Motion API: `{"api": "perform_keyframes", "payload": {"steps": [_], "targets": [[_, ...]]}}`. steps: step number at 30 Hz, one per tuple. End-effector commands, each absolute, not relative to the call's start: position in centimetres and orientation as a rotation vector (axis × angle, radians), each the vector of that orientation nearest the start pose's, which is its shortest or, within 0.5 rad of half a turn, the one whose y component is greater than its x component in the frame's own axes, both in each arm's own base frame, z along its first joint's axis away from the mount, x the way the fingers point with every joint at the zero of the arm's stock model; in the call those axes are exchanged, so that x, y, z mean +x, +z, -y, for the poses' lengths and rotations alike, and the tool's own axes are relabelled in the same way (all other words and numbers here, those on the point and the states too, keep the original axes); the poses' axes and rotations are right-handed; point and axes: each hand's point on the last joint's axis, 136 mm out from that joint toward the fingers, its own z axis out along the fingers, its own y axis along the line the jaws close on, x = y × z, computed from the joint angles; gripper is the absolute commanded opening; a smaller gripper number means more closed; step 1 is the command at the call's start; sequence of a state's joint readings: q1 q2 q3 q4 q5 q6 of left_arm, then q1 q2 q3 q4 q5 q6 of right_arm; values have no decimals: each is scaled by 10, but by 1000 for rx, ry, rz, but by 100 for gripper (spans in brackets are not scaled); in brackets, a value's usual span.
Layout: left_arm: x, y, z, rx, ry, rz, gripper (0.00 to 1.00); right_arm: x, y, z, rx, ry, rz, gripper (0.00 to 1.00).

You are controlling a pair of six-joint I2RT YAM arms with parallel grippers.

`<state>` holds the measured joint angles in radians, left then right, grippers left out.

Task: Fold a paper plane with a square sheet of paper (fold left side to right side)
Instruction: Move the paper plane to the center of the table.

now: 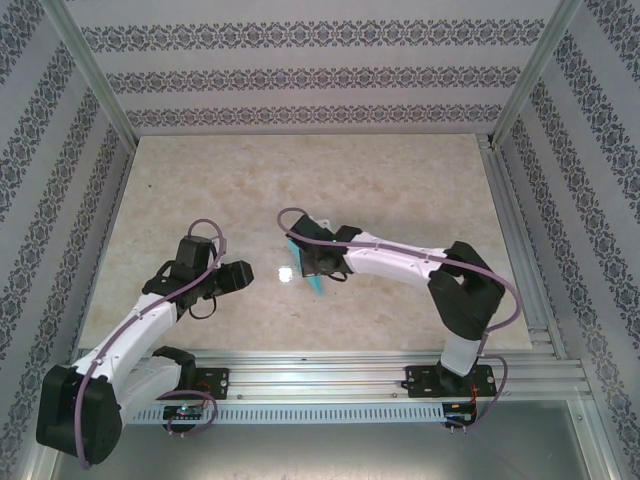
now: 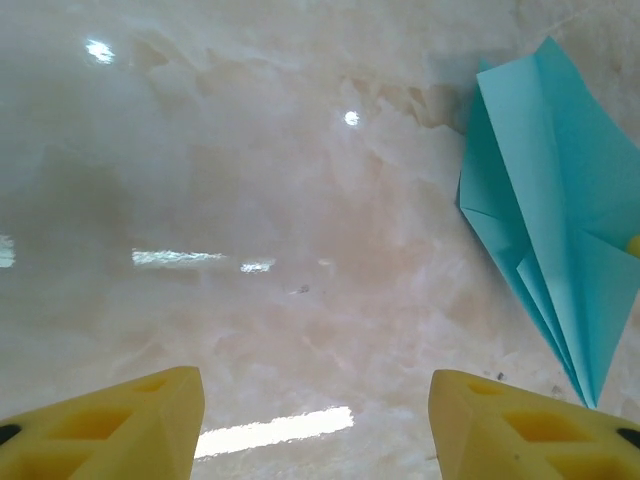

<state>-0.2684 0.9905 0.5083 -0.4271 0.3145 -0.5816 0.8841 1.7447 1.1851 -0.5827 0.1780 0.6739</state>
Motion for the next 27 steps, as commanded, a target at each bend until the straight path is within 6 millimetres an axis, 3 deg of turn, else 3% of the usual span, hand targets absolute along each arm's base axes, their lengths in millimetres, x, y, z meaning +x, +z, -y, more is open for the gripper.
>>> {"api": "perform_keyframes", "payload": {"steps": [1,8,14,23,27], "targets": [[271,121,150,-197,-958,-2426,60,285,75,-304,-148,627,-2654,0],[300,132,192,-141,-1200,-2375,57,286,62,-257,32,833,-2617,5],[319,131,240,-49,-1269,-2399,55,288,40,-216,114,777,-2651,7],[334,127,307,85,-1313,-2430,55,287,44,-212,87,785,-2652,17],[336,122,323,114,-1313,-2446,53,287,51,-210,78,777,-2647,19]]}}
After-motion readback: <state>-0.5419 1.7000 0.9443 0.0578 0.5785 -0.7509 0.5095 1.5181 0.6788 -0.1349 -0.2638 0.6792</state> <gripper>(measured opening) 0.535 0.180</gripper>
